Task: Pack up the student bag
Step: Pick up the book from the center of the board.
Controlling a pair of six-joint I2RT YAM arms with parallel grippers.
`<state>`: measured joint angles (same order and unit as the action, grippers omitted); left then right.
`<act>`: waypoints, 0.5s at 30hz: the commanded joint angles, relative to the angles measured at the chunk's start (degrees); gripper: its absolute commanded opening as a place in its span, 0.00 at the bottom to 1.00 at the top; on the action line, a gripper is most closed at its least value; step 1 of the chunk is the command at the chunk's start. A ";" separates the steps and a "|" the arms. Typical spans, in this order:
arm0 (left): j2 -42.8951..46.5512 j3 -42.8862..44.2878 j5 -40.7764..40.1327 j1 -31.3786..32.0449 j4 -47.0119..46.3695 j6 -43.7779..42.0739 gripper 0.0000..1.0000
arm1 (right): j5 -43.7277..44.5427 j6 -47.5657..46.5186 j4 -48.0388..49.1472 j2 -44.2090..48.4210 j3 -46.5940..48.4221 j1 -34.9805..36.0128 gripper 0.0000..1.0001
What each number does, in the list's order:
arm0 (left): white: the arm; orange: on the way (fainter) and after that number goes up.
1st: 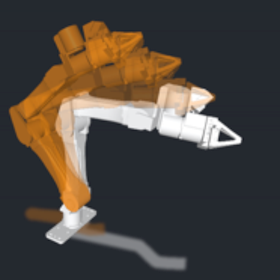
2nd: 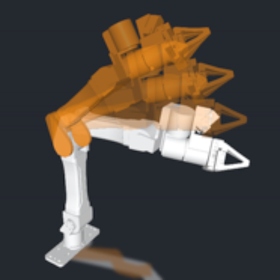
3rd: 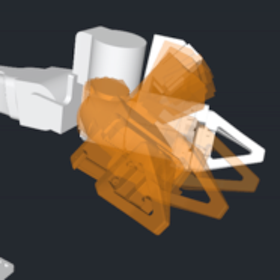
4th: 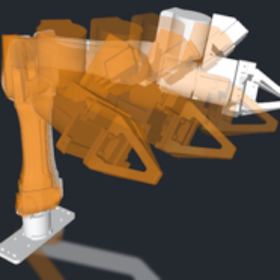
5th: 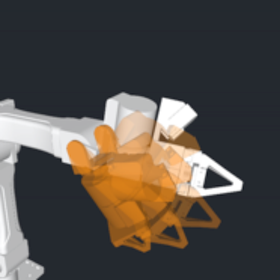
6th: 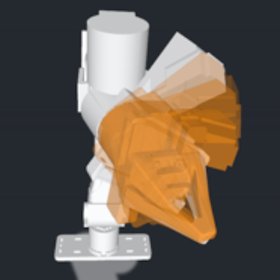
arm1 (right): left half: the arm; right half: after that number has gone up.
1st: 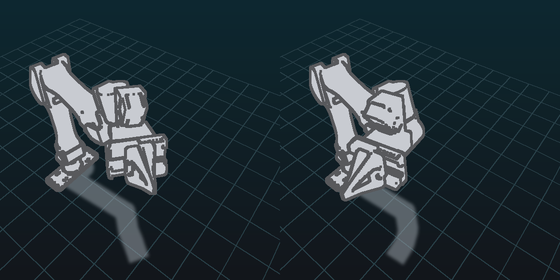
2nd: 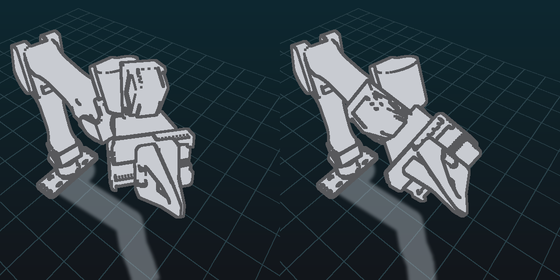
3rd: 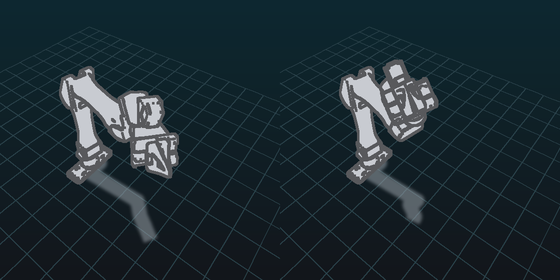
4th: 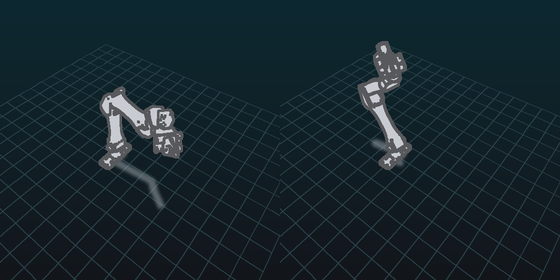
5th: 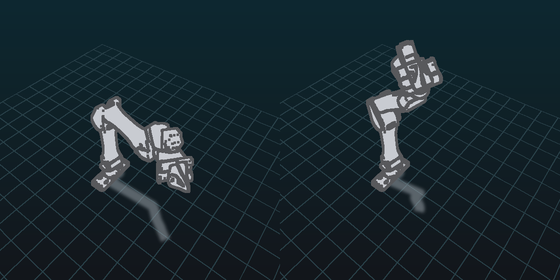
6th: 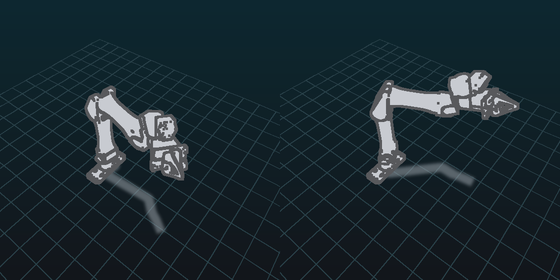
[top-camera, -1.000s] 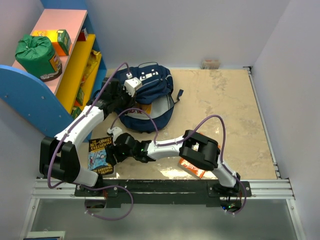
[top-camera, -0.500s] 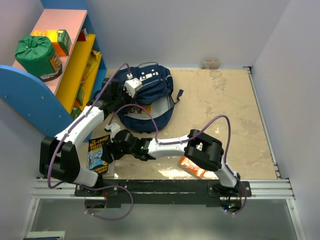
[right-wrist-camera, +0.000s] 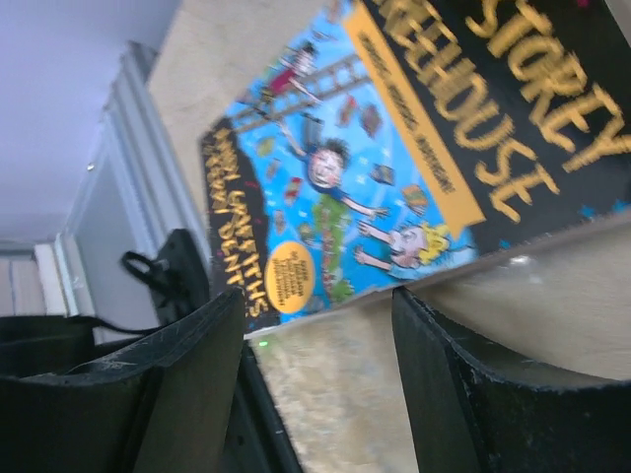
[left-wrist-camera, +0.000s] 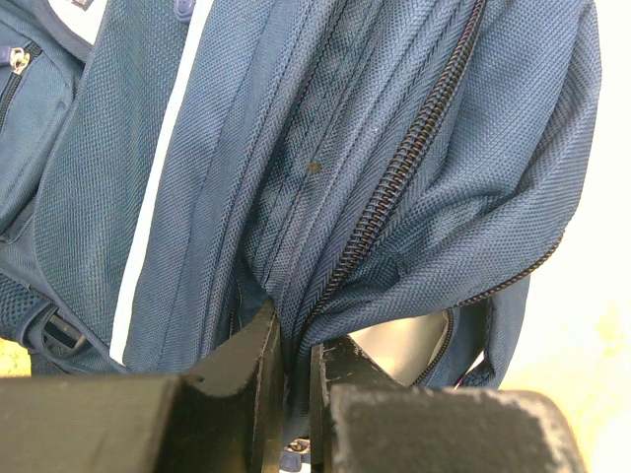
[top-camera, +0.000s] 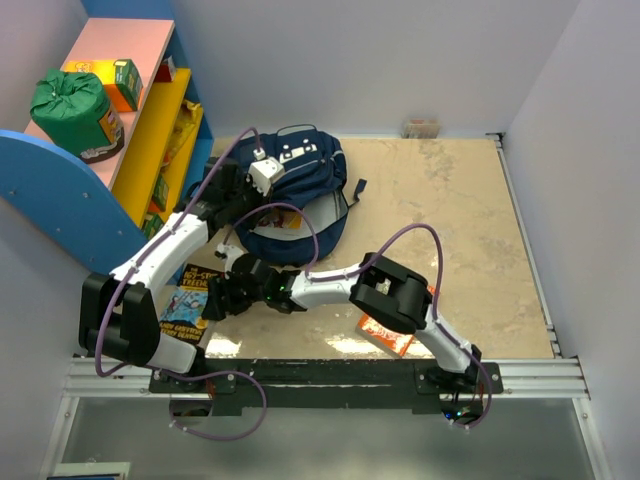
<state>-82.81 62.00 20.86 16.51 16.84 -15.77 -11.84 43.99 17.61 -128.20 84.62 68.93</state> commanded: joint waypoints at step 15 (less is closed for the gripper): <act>4.76 0.93 4.71 0.19 -6.47 -1.19 0.00 | -1.44 13.32 12.80 -0.30 0.55 -5.21 0.62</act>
<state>-82.81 62.00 20.86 16.51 16.82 -15.88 -14.83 52.82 21.67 -130.78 83.88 66.65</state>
